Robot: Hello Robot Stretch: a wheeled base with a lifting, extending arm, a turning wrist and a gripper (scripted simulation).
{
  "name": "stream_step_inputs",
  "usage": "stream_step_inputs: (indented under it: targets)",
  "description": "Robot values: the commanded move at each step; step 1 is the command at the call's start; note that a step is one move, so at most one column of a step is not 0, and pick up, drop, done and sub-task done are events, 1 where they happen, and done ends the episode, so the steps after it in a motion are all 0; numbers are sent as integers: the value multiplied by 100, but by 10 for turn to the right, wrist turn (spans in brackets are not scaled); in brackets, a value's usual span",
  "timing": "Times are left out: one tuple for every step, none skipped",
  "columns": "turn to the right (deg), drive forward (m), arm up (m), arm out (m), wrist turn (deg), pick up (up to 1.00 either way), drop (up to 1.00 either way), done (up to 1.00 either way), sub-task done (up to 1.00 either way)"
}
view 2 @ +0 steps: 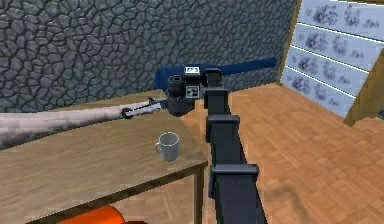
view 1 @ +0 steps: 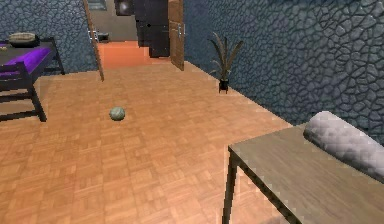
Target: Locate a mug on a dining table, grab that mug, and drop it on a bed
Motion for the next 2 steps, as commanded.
stream_step_inputs:
  targets:
    - [0,0,0,0,240,0,0,0,0]
    - [0,0,-30,0,0,0,0,0,0]
